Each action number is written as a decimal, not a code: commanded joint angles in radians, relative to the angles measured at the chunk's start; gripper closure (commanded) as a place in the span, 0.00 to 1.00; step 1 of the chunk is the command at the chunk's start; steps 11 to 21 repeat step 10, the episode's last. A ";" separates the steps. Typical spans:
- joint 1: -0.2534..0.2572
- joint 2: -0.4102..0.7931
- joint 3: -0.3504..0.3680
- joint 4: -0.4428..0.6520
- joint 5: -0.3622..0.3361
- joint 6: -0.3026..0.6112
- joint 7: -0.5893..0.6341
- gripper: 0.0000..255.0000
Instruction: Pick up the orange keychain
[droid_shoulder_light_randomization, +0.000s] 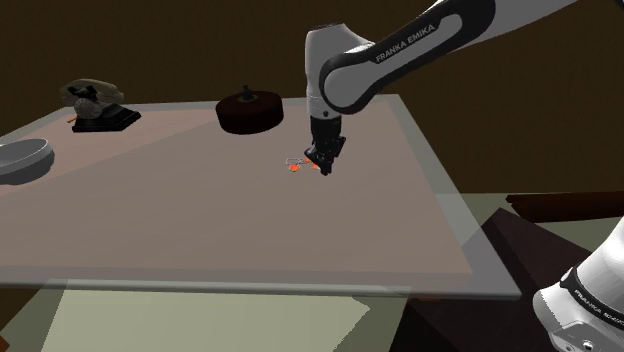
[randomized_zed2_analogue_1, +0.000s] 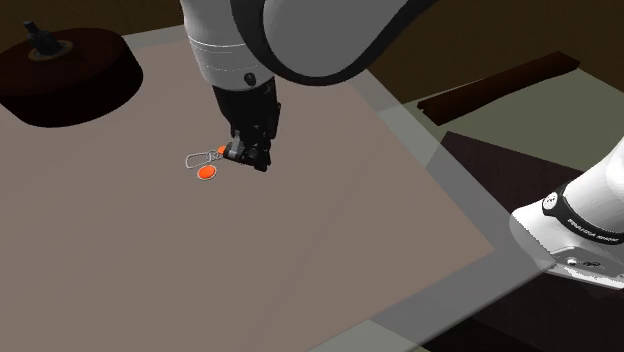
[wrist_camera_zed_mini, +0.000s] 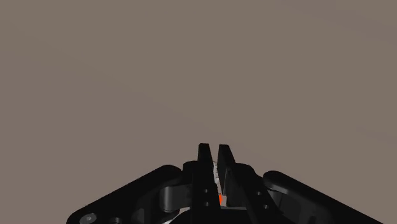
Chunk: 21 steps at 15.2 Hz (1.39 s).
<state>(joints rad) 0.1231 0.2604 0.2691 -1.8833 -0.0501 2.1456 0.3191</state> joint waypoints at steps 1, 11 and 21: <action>-0.001 -0.012 0.001 0.013 0.004 -0.025 -0.003 1.00; -0.004 -0.046 0.004 0.067 0.015 -0.111 -0.009 1.00; -0.004 -0.046 0.004 0.067 0.015 -0.111 -0.009 1.00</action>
